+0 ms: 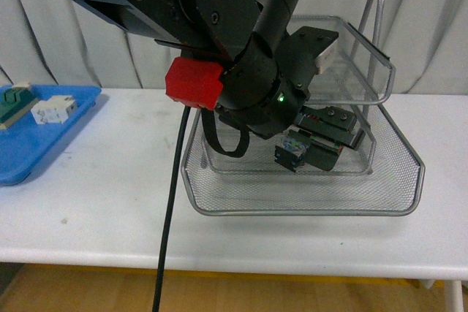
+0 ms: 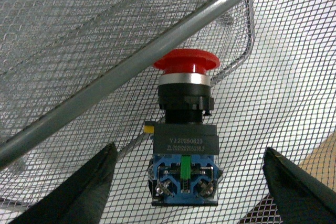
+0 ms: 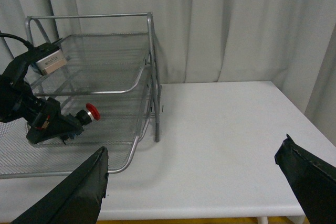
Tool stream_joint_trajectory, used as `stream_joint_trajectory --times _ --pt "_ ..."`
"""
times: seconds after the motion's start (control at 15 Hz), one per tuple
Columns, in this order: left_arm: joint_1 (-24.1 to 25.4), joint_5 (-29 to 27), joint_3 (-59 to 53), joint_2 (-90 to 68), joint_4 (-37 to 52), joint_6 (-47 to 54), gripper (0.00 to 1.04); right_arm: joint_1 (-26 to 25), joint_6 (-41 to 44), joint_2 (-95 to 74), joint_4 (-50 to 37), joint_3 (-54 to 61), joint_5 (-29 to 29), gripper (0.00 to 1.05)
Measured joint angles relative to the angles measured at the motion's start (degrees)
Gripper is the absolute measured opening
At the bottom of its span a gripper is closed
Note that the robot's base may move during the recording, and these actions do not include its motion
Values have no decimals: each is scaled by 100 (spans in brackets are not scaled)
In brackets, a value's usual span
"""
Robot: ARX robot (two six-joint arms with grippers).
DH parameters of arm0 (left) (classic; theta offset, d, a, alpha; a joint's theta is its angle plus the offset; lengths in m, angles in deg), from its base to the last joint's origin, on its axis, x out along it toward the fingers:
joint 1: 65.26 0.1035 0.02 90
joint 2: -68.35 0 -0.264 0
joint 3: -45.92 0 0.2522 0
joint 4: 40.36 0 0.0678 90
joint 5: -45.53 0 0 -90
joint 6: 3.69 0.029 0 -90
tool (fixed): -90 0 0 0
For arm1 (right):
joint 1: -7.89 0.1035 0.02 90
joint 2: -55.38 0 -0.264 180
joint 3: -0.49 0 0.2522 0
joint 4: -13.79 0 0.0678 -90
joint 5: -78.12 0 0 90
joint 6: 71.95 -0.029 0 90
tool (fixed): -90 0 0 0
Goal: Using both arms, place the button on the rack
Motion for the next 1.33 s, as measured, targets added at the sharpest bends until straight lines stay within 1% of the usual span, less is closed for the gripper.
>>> stream_joint_trajectory --times 0.07,0.13,0.2,0.33,0.47,0.53,0.6,0.67,0.73,0.87,1.0,1.07,1.33 --pt "22 13 -146 114 4 -31 94 0 0 0 0 0 0 98" --pt "96 61 -643 643 208 -59 97 0 2 0 -2 0 0 98" --pt "208 -66 -1226 1445 590 -9 98 0 0 0 0 0 0 98" --pt "420 -151 -2039 2319 1174 133 98 0 2 0 0 0 0 98" --pt "765 -553 -3023 3287 1552 339 98 0 0 0 0 0 0 98" --pt "885 -1305 -3779 3727 2914 184 91 0 0 0 -2 0 0 98" --pt "1228 -1982 -4728 4439 4103 -164 78 0 0 0 2 0 -7 98" --pt "1558 -2111 -5451 5071 4789 -356 67 0 0 0 0 0 -4 98" --pt "1814 -2103 -5978 5552 5206 -498 55 0 2 0 -7 0 -9 98" --pt "1974 -1690 -6701 5914 5160 -584 29 0 2 0 -4 0 -13 98" --pt "2227 -1497 -7086 6395 5130 -601 6 0 0 0 -2 0 -11 98" --pt "2345 -1412 -7230 6693 5088 -621 2 0 0 0 -2 0 -11 98" --pt "2638 -1084 -7759 7591 4614 -625 2 0 0 0 -2 0 -11 98"
